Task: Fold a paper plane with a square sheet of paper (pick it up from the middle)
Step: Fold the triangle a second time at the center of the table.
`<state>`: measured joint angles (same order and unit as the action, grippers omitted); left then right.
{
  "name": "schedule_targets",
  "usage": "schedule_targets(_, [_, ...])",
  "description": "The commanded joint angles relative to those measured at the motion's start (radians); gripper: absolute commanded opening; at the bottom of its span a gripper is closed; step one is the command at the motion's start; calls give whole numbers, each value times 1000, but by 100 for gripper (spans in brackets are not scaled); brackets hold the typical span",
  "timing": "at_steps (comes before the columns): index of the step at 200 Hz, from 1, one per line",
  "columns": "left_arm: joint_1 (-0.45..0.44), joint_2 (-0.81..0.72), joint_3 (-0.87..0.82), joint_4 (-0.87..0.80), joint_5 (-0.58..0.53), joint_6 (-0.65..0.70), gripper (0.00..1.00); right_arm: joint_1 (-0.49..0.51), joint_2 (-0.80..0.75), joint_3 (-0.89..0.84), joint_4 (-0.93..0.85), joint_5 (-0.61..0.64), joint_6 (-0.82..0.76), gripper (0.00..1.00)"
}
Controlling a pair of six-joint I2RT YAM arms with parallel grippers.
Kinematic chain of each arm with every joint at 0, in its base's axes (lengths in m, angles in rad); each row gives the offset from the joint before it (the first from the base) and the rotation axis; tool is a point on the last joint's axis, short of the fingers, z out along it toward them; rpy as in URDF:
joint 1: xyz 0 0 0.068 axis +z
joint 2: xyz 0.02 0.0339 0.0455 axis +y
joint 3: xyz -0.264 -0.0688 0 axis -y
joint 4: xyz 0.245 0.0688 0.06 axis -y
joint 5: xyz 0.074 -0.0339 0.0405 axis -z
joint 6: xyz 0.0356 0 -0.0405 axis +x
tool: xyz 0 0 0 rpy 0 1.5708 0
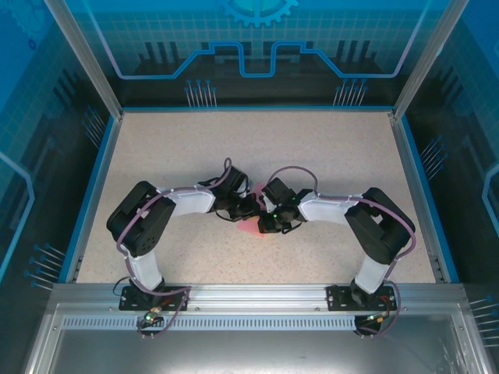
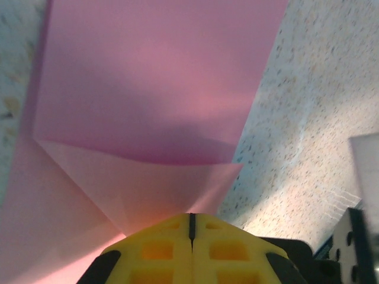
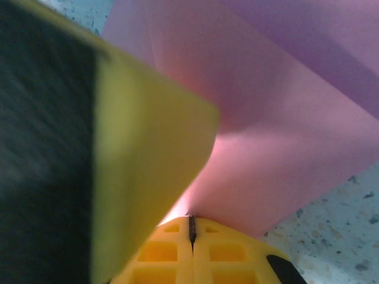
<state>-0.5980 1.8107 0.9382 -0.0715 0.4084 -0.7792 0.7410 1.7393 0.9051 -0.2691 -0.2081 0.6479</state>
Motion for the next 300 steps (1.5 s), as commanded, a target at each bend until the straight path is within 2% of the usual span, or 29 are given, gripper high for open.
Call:
schedule_targets(1, [-22,-25,-34,-4,-9,-33,0,12,38,-20,-63,42,7,0])
schedule_targets(71, [-37,-22,-88,28,-27,-60,0,11,38,-20,-68,44,13,0])
schedule_targets(149, [-15,30,27,-152,-264,55,0,11,67,-57,-173,119,-51,0])
schedule_targets(190, [79,54,33,-114,-230,106,0,2,77,-89,-181,130,-71,0])
schedule_targets(228, [189,87,42,-47,-127,127,0,-4,79,-100,-167,115,-73,0])
schedule_targets(268, [230,83,122,-110,-126,174,0,-4,67,-90,-151,74,-67,0])
schedule_targets(300, [250,58,167,-154,-134,194,5,-4,40,-71,-147,42,-64,0])
